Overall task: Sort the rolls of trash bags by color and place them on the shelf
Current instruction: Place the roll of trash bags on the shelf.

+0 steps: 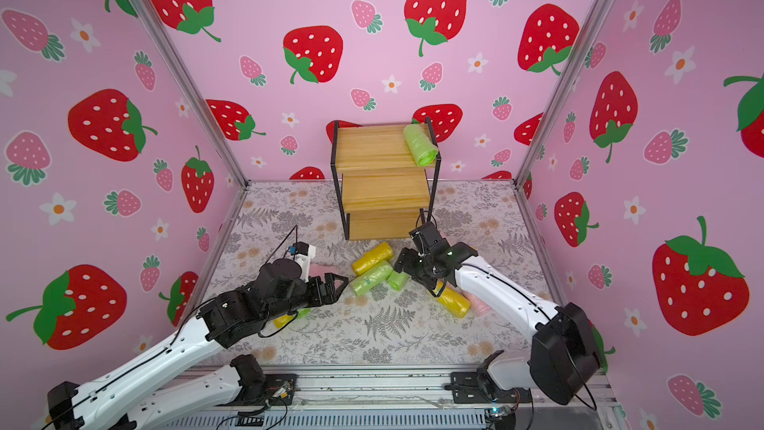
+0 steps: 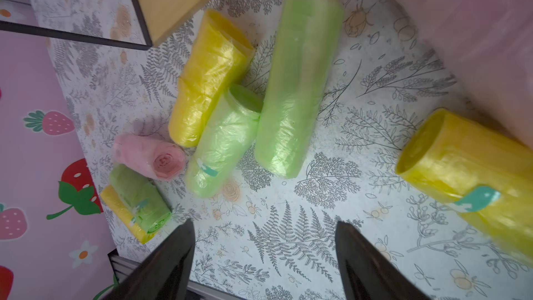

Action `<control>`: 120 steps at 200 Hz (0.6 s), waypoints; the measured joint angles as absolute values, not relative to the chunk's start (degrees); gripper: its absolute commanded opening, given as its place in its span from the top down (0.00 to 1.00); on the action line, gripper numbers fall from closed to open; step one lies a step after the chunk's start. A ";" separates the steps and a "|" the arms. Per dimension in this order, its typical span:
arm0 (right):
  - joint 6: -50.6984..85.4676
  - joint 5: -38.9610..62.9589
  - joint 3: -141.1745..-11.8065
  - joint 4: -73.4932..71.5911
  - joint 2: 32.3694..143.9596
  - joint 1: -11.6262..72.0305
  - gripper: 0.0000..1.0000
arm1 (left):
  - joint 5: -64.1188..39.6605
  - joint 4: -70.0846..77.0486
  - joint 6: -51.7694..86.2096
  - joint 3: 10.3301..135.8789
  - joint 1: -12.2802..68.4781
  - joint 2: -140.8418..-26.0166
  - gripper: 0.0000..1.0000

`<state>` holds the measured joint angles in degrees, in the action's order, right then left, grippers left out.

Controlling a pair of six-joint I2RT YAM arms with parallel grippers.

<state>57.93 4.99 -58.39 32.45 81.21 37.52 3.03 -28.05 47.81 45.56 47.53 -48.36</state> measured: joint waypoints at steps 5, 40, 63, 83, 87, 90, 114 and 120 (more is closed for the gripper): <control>58.04 4.99 -58.52 32.23 82.48 37.54 0.21 | 3.05 -28.05 47.94 45.43 47.55 -48.05 0.08; 58.65 4.91 -58.72 30.63 88.51 37.56 0.24 | 3.51 -28.05 48.71 44.49 47.66 -45.80 0.08; 58.52 4.82 -59.96 30.37 91.09 37.56 0.25 | 3.68 -28.03 49.19 44.49 47.66 -45.41 0.08; 57.82 4.78 -62.13 29.95 93.58 37.56 0.26 | 3.66 -27.99 49.34 44.49 47.66 -45.56 0.08; 57.65 4.67 -62.67 29.95 94.17 37.56 0.26 | 3.66 -27.99 49.34 44.49 47.66 -45.60 0.08; 57.58 4.67 -63.02 29.87 94.52 37.56 0.26 | 3.66 -27.99 49.34 44.49 47.66 -45.65 0.08; 56.71 4.40 -65.36 29.71 97.45 37.56 0.29 | 3.62 -27.75 49.41 44.49 47.66 -46.28 0.08; 56.49 4.34 -65.73 29.74 98.19 37.56 0.30 | 3.62 -27.66 49.41 44.49 47.68 -46.41 0.08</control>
<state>56.49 4.34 -65.73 29.74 98.19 37.56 3.62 -27.66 49.41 44.49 47.68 -46.41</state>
